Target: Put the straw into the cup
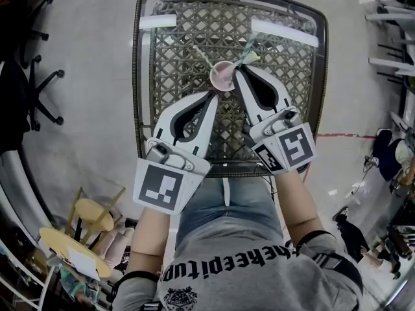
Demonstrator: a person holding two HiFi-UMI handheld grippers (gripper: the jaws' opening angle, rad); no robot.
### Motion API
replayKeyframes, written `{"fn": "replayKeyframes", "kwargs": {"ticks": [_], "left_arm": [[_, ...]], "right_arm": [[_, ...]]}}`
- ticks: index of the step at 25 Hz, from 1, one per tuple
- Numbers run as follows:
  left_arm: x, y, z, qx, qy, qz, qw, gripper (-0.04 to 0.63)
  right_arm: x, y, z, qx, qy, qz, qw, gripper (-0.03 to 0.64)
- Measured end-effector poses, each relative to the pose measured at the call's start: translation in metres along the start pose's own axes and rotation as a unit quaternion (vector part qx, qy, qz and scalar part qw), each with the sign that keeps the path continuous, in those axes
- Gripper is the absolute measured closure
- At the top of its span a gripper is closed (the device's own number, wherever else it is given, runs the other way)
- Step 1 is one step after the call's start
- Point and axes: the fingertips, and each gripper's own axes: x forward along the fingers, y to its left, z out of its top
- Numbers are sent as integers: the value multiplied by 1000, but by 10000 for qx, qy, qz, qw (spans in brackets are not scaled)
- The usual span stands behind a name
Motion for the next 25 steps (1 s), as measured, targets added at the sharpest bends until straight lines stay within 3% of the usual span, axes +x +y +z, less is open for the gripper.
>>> {"fn": "replayKeyframes", "kwargs": {"ticks": [25], "left_arm": [[21,16,-38,-133,79,102,9998,578]], "right_arm": [[13,-17,-50,-64,25,-21,10000,577]]}}
